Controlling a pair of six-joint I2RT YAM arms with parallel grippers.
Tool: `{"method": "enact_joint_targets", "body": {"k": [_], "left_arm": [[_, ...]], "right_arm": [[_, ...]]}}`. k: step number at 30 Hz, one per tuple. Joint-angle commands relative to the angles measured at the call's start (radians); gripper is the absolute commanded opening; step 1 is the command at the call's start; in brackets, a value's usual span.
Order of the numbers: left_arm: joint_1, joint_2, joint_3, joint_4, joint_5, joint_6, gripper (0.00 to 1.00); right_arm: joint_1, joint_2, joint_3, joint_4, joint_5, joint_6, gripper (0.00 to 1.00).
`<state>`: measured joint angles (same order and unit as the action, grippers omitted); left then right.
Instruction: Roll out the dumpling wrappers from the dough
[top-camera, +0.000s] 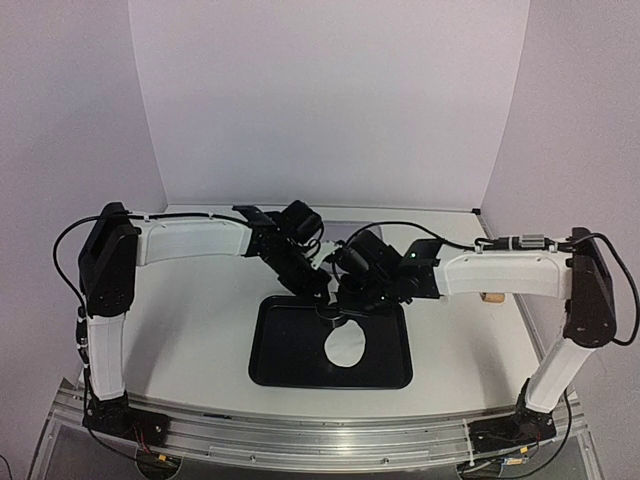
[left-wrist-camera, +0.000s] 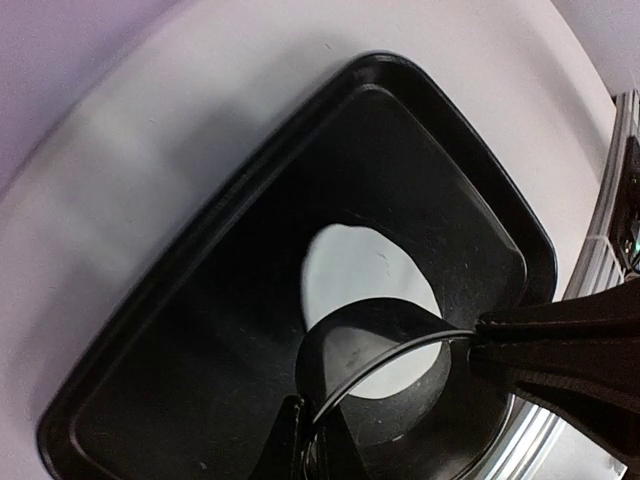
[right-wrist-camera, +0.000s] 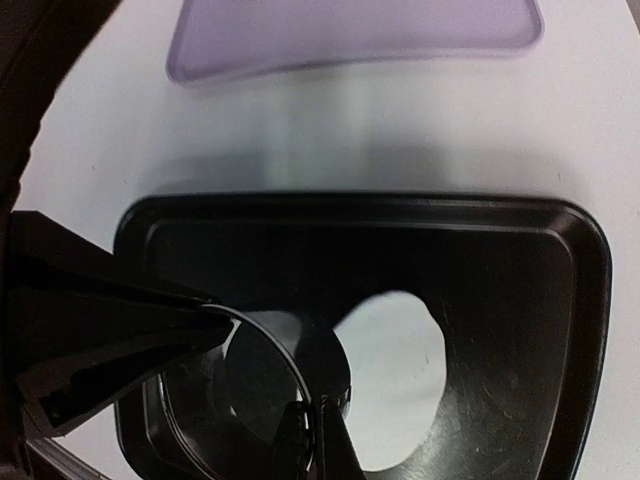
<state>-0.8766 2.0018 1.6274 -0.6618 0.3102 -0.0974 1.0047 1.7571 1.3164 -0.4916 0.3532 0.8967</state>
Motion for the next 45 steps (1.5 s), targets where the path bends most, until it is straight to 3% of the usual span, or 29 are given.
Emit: {"method": "enact_joint_targets", "body": {"k": [1,7,15,25,45], "left_arm": [[-0.058,0.006,-0.012,0.092,0.13,0.016,0.0],[-0.115,0.035,-0.041,0.141,0.106,0.018,0.0],[-0.124,0.051,-0.069,0.169,0.085,0.025,0.0],[-0.132,0.078,-0.067,0.212,0.076,0.022,0.0],[-0.136,0.096,-0.128,0.258,0.086,0.022,0.0]], "right_arm": [[0.011,-0.045,-0.155,0.014,-0.03,0.003,0.0],[0.014,-0.13,-0.329,0.132,-0.013,-0.004,0.0],[0.028,-0.112,-0.403,0.244,-0.008,-0.036,0.0],[0.02,-0.095,-0.423,0.256,0.039,-0.036,0.0],[-0.015,-0.037,-0.476,0.275,-0.016,-0.022,0.0]]}}
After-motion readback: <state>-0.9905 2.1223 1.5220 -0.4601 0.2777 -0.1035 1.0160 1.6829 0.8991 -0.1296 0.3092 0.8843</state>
